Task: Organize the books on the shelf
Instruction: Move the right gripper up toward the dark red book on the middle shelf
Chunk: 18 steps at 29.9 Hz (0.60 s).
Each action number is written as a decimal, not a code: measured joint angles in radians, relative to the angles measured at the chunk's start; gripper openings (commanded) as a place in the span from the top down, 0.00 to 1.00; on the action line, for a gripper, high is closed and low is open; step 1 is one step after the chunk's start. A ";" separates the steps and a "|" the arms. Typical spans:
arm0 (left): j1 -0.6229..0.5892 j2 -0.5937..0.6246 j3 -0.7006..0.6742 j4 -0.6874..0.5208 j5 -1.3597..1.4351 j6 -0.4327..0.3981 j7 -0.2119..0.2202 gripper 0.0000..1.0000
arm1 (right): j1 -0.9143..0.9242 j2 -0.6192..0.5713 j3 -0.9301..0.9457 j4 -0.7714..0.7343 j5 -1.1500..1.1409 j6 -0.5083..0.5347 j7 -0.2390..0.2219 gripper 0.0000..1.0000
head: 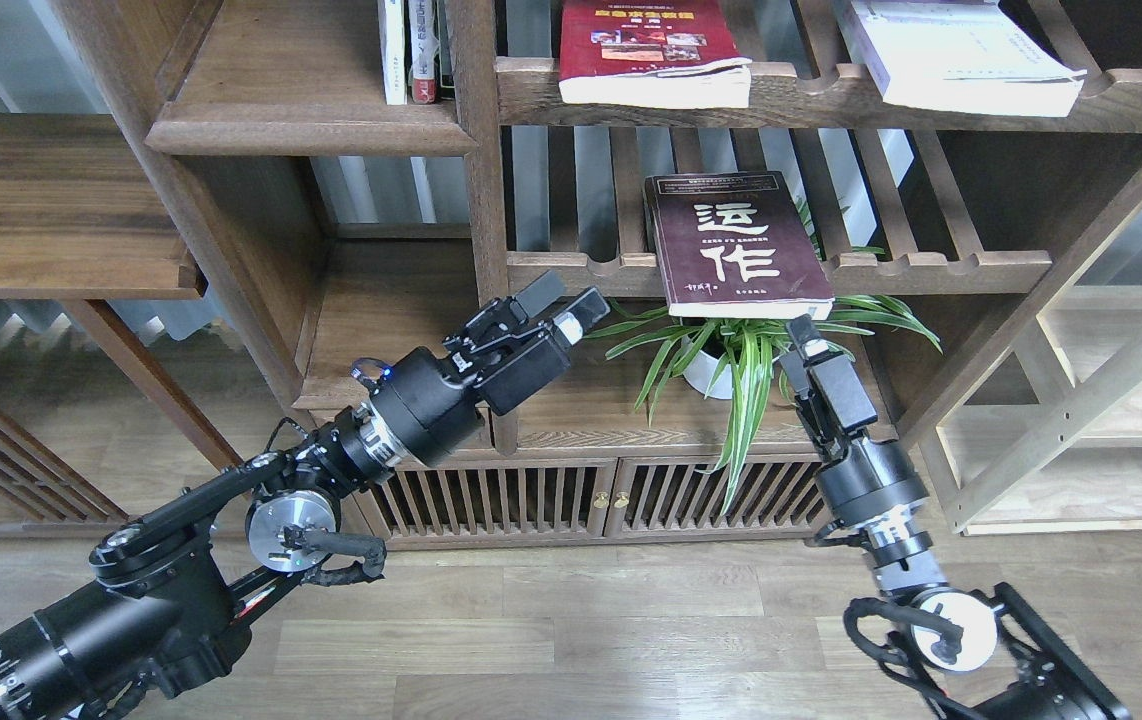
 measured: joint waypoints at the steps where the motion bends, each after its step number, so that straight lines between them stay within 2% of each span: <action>1: 0.000 0.002 -0.003 -0.009 0.000 0.000 0.000 0.01 | 0.005 0.013 0.001 -0.002 0.029 0.000 0.001 0.03; 3: 0.000 0.009 -0.008 -0.031 0.001 0.000 0.001 0.01 | 0.020 0.027 0.002 -0.005 0.069 -0.025 0.002 0.03; 13: 0.003 0.014 -0.026 -0.062 0.006 0.000 0.003 0.01 | 0.115 0.127 0.021 -0.095 0.226 -0.334 0.009 0.02; 18: 0.010 0.013 -0.037 -0.060 0.006 0.000 0.002 0.01 | 0.190 0.129 0.029 -0.157 0.252 -0.400 0.017 0.02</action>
